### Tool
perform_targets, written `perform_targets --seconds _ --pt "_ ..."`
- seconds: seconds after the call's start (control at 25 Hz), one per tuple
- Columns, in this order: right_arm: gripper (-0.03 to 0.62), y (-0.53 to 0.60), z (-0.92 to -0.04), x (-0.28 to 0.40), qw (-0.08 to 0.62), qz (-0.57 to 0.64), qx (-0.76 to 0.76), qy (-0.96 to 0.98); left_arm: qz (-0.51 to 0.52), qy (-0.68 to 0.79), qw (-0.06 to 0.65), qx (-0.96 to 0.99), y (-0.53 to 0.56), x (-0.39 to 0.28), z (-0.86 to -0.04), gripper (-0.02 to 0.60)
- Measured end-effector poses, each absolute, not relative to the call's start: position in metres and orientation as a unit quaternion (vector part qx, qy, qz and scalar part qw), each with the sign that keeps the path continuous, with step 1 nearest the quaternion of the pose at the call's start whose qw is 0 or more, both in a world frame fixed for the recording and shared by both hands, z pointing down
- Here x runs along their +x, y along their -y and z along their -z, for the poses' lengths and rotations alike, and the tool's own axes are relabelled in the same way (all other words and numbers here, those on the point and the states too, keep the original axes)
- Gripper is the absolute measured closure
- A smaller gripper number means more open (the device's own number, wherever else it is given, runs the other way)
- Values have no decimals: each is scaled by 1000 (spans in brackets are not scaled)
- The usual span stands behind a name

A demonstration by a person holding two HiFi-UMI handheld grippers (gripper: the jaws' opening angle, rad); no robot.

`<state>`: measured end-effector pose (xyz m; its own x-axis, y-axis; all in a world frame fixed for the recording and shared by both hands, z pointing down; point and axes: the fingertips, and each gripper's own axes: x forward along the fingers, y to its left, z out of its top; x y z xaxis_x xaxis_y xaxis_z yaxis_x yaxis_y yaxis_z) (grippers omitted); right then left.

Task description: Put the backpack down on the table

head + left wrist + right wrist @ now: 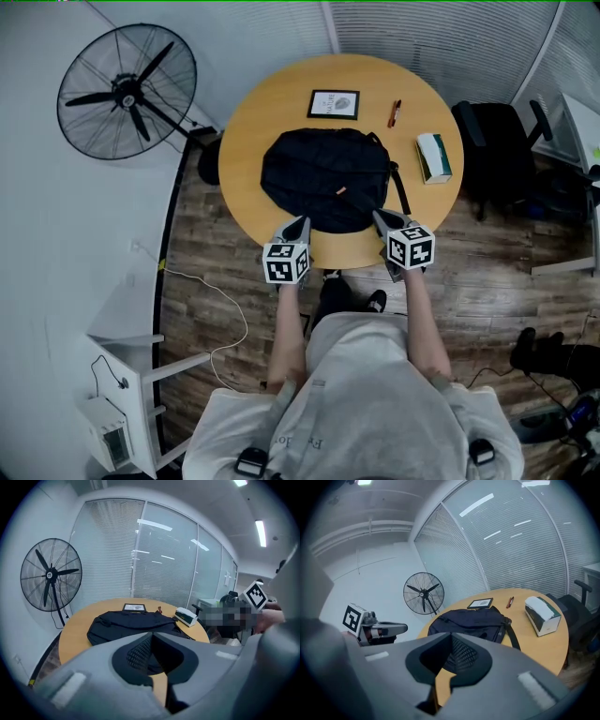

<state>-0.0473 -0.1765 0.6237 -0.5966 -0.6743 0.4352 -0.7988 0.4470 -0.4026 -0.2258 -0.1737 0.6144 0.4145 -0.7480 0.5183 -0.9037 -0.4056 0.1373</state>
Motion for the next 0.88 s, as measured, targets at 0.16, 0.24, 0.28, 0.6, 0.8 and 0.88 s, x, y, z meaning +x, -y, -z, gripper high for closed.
perform_targets --seconds 0.16,0.24,0.28,0.6,0.8,0.88 --pt "595 173 -627 -51 116 -291 432 846 -234 514 172 807 174 -227 -612 581" --pt "595 171 -629 -52 119 -292 430 846 -248 519 160 802 174 -228 -610 581" --pt "595 171 -629 -52 120 -291 430 846 -252 521 158 800 173 -228 -610 581" --pt "595 168 -632 -56 134 -282 425 850 -214 507 223 804 166 -222 -616 583" --pt "595 167 -632 -56 139 -278 423 851 -226 527 223 788 166 -231 -617 581" --pt "595 167 -632 -57 142 -276 422 852 -233 530 219 785 166 -234 -618 581"
